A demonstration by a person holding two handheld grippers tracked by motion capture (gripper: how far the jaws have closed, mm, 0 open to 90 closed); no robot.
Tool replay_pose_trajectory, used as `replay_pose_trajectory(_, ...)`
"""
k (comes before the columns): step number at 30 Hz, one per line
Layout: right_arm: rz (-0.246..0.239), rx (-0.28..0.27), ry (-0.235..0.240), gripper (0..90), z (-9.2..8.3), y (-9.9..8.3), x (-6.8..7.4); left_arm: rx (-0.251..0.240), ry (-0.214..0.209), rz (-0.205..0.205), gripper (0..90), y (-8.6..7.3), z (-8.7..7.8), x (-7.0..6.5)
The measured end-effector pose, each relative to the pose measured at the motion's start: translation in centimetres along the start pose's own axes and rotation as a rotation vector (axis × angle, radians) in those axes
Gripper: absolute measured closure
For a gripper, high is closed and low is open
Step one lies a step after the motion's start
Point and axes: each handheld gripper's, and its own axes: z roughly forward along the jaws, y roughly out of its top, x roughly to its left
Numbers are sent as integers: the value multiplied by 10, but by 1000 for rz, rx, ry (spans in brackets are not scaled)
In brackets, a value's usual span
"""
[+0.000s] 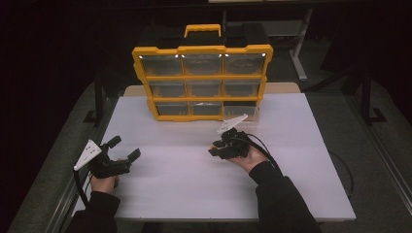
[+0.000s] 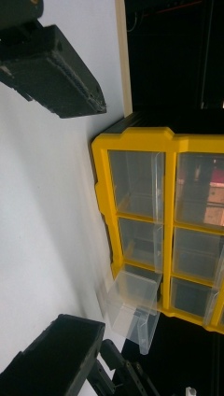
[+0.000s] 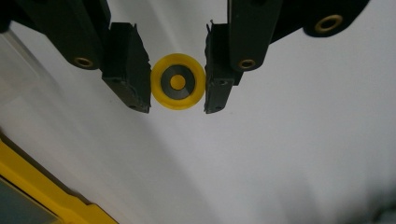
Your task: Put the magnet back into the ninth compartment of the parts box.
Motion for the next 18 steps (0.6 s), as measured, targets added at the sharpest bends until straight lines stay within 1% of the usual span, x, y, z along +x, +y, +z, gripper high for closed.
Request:
replay_pose_trajectory(4,11,-9,-1,610,-4,1,-1,-1,1,0,0,0,0,0)
replay_pose_trajectory(9,8,-16,-5,610,-8,3,-2,0,1,0,0,0,1,0)
replay_pose_trajectory(13,-5,-22,-15,611,-13,6,-2,1,0,-1,0,0,1,0)
replay_pose_trajectory(18,-6,-29,-21,611,-19,10,-3,2,0,-1,0,-1,1,0)
